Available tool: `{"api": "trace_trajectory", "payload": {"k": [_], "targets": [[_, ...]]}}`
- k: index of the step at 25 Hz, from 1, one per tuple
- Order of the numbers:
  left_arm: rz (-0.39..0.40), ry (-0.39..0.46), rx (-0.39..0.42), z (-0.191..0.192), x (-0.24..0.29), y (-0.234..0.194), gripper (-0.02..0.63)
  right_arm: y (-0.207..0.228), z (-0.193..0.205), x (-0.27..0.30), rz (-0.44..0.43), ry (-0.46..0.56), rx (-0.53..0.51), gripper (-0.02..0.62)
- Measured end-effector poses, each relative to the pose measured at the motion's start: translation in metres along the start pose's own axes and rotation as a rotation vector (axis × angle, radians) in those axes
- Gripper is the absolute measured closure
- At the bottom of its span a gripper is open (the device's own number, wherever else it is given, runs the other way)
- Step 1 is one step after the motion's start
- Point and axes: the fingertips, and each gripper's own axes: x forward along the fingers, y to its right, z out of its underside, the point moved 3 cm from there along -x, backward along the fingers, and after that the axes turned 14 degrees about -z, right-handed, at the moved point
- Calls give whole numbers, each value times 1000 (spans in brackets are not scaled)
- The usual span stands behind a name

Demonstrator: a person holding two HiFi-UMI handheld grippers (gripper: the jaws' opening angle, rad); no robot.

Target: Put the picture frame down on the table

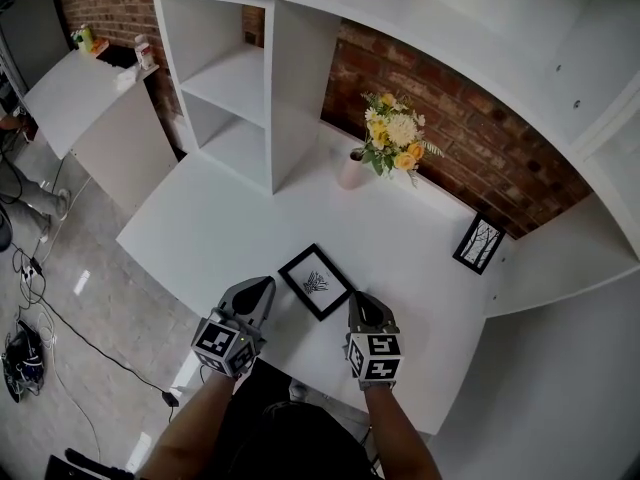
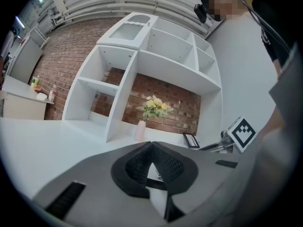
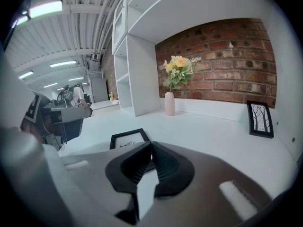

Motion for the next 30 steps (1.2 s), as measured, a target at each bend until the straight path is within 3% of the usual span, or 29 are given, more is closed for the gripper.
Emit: {"api": "trace_trajectory", "payload": {"k": [30], "targets": [[11, 98, 37, -38, -32, 44, 605, -28, -69, -96, -101, 349, -76, 592]]}}
